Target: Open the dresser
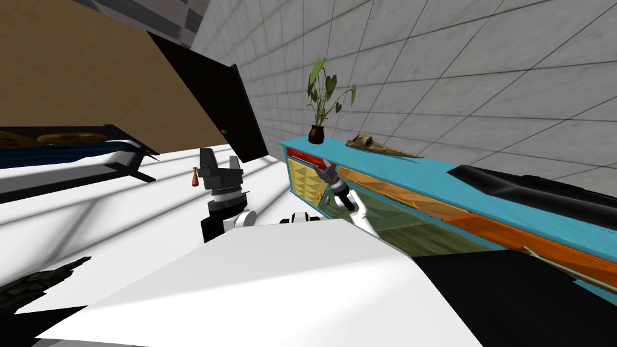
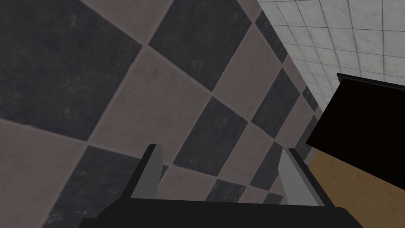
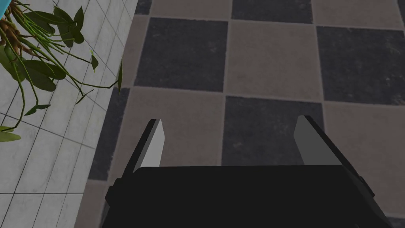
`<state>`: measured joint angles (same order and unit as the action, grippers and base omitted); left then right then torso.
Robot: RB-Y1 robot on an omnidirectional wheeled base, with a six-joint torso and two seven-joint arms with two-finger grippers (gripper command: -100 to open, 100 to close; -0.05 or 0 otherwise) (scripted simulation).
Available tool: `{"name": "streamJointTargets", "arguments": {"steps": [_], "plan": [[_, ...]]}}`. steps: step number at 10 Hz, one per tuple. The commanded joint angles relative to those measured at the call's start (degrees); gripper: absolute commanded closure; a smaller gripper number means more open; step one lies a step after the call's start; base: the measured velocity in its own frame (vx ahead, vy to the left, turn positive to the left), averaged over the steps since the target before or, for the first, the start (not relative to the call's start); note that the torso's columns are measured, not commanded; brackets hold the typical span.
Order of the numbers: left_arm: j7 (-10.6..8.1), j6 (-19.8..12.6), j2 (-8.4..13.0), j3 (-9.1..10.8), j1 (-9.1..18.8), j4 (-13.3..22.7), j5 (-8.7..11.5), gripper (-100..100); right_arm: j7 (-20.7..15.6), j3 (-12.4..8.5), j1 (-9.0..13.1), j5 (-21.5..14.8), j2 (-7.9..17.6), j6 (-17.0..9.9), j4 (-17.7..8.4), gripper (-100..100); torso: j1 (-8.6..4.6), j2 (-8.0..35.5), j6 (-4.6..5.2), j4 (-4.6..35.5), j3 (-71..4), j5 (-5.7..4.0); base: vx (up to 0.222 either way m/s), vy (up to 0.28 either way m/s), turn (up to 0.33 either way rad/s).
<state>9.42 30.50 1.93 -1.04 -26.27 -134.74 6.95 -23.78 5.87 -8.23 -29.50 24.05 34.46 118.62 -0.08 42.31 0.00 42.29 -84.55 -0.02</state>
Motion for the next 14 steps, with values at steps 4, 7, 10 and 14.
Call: {"name": "streamJointTargets", "arguments": {"steps": [4,7,10,14], "plan": [[0.00,0.0,0.0,0.00,0.0,0.0,0.0,0,-4.5,2.8,6.4,-8.2,6.0,0.9,-5.1,-100,0.12,0.0,0.00,0.0,0.0,0.04,-0.008,0.071,-0.053],[0.00,0.0,0.0,0.00,0.0,0.0,0.0,0,-7.0,4.5,10.4,-12.8,9.6,1.3,-8.7,-100,0.13,0.0,0.00,0.0,0.0,0.04,-0.009,0.075,-0.061],[0.00,0.0,0.0,0.00,0.0,0.0,0.0,0,-9.5,6.2,14.4,-17.4,13.3,1.7,-12.6,-100,0.09,-0.1,0.00,0.0,0.0,0.02,-0.004,0.073,-0.059],[0.00,0.0,0.0,0.00,0.0,0.0,0.0,0,-13.1,8.6,20.5,-24.2,18.9,2.1,-18.8,-100,0.04,0.0,-0.01,0.0,0.0,0.01,-0.010,0.069,-0.053]]}}
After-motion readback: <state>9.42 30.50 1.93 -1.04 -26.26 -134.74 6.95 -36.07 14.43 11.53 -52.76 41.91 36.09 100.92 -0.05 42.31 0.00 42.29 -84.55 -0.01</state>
